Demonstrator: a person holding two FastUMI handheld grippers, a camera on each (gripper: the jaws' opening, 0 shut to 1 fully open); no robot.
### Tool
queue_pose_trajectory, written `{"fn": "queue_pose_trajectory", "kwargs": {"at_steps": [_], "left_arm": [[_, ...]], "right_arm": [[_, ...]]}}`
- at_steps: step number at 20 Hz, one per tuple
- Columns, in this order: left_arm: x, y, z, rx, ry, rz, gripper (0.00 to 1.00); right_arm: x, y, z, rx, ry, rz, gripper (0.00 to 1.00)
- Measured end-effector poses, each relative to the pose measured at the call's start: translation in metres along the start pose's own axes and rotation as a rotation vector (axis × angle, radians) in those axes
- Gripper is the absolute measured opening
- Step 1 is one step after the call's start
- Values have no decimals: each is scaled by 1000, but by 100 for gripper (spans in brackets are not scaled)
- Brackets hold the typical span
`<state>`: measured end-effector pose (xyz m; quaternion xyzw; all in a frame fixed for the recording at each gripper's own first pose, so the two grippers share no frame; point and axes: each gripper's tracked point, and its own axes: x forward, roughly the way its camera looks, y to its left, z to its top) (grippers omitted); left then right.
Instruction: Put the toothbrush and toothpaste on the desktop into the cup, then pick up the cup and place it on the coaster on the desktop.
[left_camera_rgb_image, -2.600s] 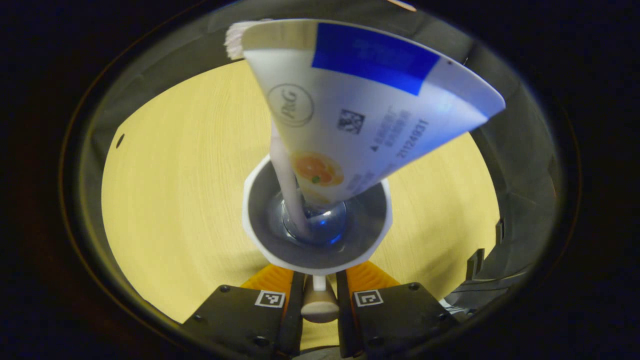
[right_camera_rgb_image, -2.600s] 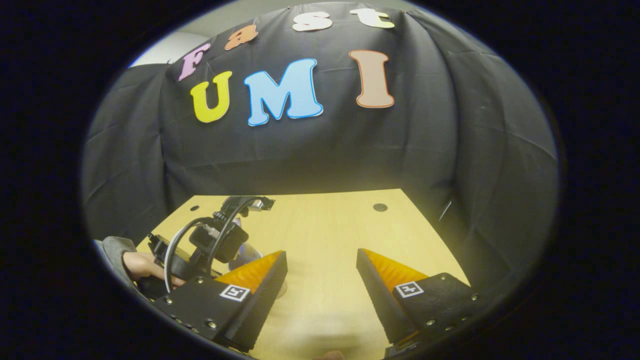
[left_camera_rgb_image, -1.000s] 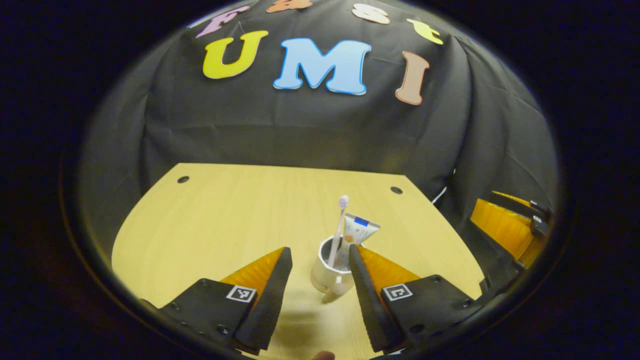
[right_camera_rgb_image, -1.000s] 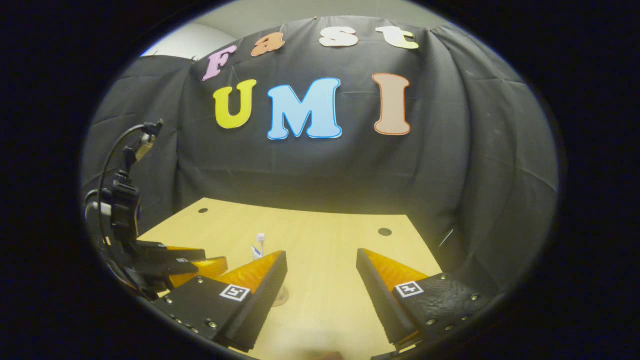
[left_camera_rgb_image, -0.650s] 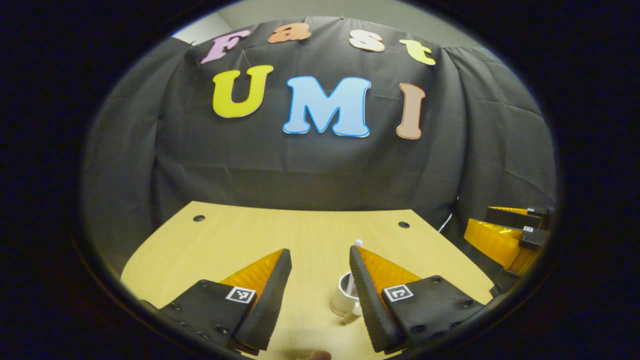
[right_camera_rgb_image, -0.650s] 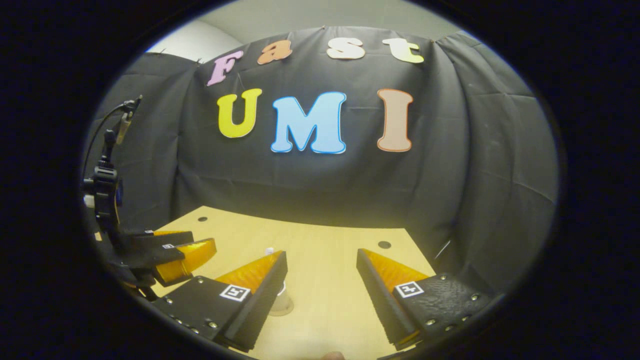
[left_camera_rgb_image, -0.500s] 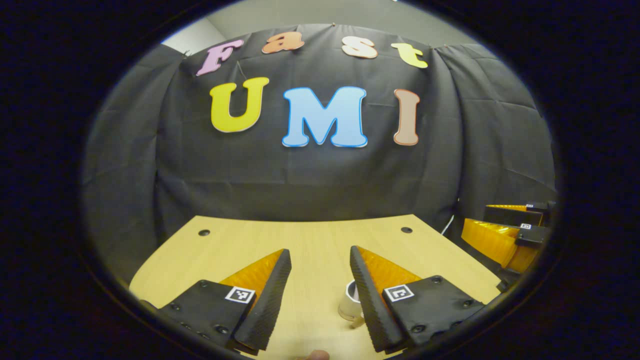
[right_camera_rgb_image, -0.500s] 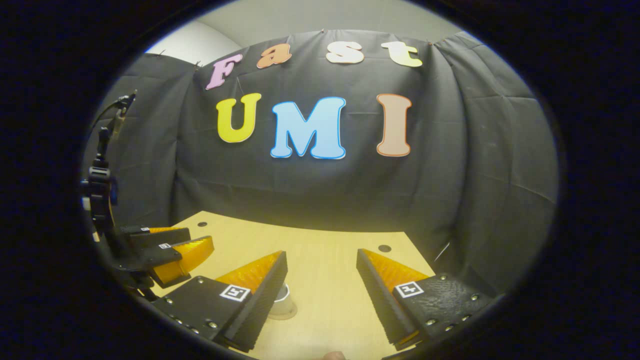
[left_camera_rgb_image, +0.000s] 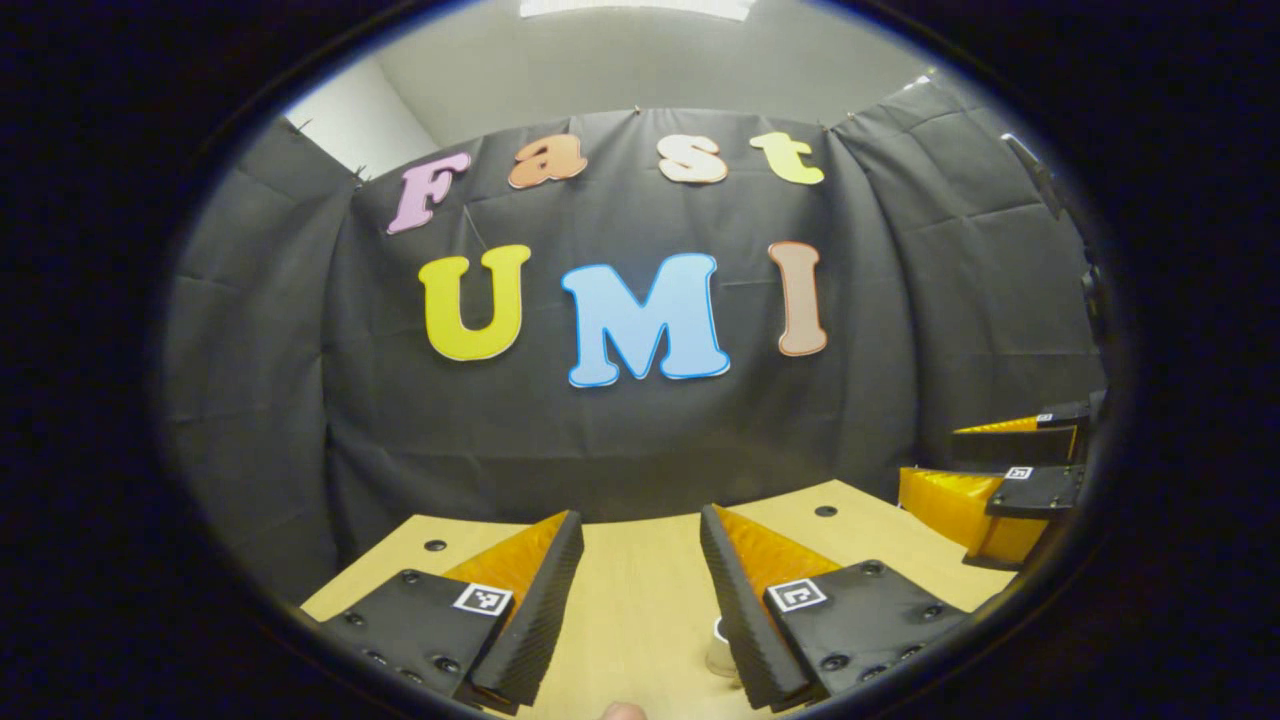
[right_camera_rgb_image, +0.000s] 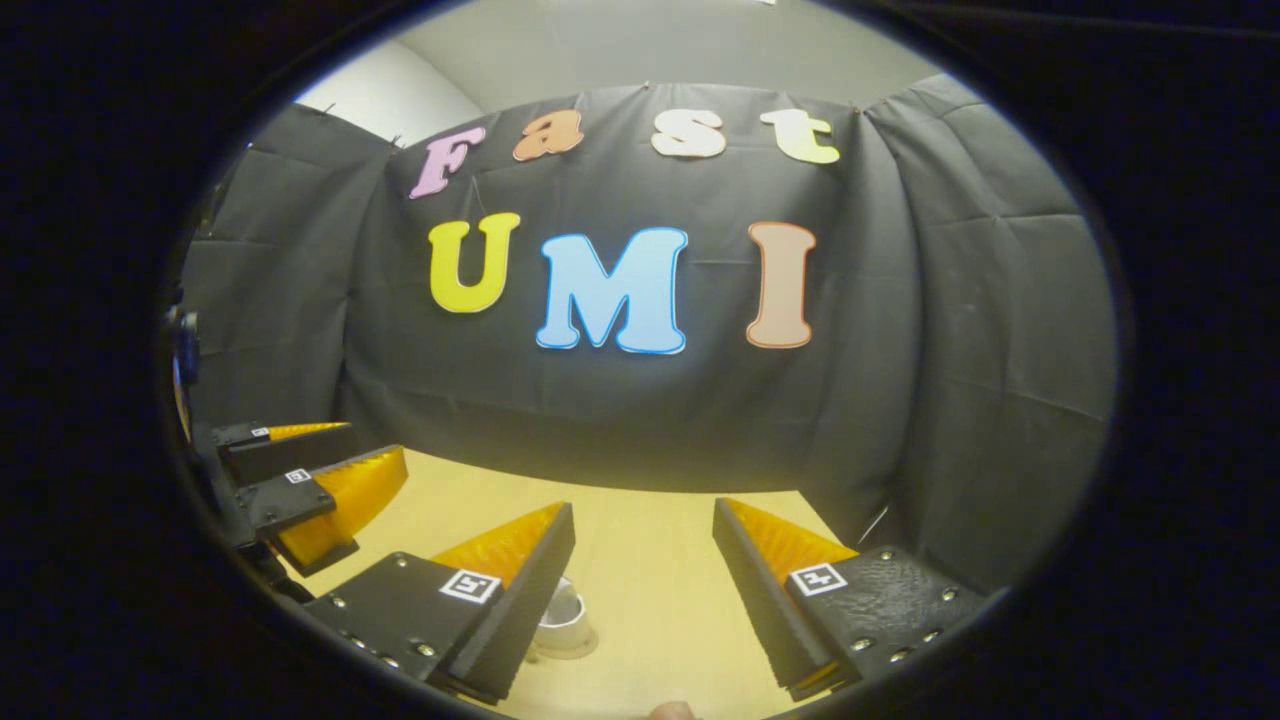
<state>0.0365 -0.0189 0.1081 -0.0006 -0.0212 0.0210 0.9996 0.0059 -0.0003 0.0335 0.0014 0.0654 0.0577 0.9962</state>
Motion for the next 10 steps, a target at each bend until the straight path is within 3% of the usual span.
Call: {"fn": "queue_pose_trajectory", "kwargs": {"at_steps": [10], "left_arm": [[-5,-30,19,-2,-80,82,78]], "right_arm": [[-2,-40,8,-18,-57,6,90]]}}
